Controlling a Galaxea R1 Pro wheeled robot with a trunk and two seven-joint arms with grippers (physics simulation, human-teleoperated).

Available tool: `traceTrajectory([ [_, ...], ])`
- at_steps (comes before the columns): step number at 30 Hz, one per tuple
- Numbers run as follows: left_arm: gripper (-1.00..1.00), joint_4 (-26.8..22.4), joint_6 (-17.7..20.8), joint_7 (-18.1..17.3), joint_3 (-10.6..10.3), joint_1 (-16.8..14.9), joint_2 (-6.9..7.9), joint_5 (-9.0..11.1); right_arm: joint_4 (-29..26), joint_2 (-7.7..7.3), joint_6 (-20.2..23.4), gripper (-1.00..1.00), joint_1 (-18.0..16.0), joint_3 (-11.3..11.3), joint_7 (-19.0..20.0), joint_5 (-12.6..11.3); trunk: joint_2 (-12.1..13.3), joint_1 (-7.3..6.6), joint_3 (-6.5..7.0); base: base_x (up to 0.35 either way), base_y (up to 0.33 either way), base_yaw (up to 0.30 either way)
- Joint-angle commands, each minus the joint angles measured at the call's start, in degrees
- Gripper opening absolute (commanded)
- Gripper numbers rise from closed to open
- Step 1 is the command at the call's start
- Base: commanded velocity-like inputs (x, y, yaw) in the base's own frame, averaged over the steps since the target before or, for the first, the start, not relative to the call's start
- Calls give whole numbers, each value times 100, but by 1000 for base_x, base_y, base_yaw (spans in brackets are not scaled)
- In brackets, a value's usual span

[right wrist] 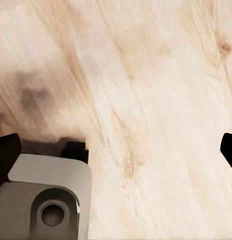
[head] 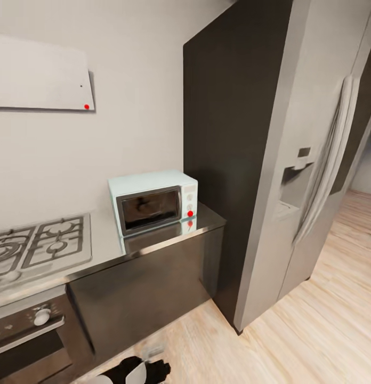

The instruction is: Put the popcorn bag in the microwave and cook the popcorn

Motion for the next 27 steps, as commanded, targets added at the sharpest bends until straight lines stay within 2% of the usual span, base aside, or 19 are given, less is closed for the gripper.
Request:
traceTrajectory([
  [1, 100, 43, -78, -103, -46, 116, 33, 61, 7, -3, 13, 100, -7, -51, 15, 52, -5, -3, -7, -348, 0, 0],
  [3, 100, 72, -182, -179, -45, 338, 78, 62, 8, -4, 15, 100, -7, -51, 17, 52, -5, -3, -7, -348, 0, 0],
  [6, 100, 95, -361, -222, -45, 826, 236, 66, 8, -4, 21, 100, -7, -52, 26, 52, -5, -3, -7, -339, 0, 0],
  [7, 100, 99, -426, -233, -45, 1121, 347, 66, 13, -4, 50, 100, -7, -48, 30, 52, -5, -3, -7, -128, 0, 16],
  [9, 100, 100, -497, -237, -45, 1344, 399, 61, 15, -6, 67, 100, -7, -51, 29, 52, -5, -3, -7, -67, 0, 124],
  [11, 100, 101, -697, -239, -44, 1570, 432, 55, 16, -11, 74, 100, -7, -52, 25, 52, -5, -3, -7, -22, 0, 226],
  [12, 100, 101, -961, -239, -44, 1736, 454, 57, 11, -12, 76, 100, -7, -51, 24, 52, -5, -3, -7, -6, 0, 262],
  [16, 100, 101, -1235, -240, -44, 1876, 505, 61, 8, -11, 72, 100, -7, -47, 23, 52, -5, -3, -7, -2, 0, 270],
  [23, 100, 101, -1303, -248, -50, 1903, 519, 58, 9, -8, 23, 100, 72, -43, 23, 58, -5, -3, -7, 0, 0, 274],
  [27, 100, 101, -1290, -254, -52, 1904, 514, 58, 8, -1, 17, 100, 129, -38, 23, 252, -5, -3, -7, 0, 0, 275],
])
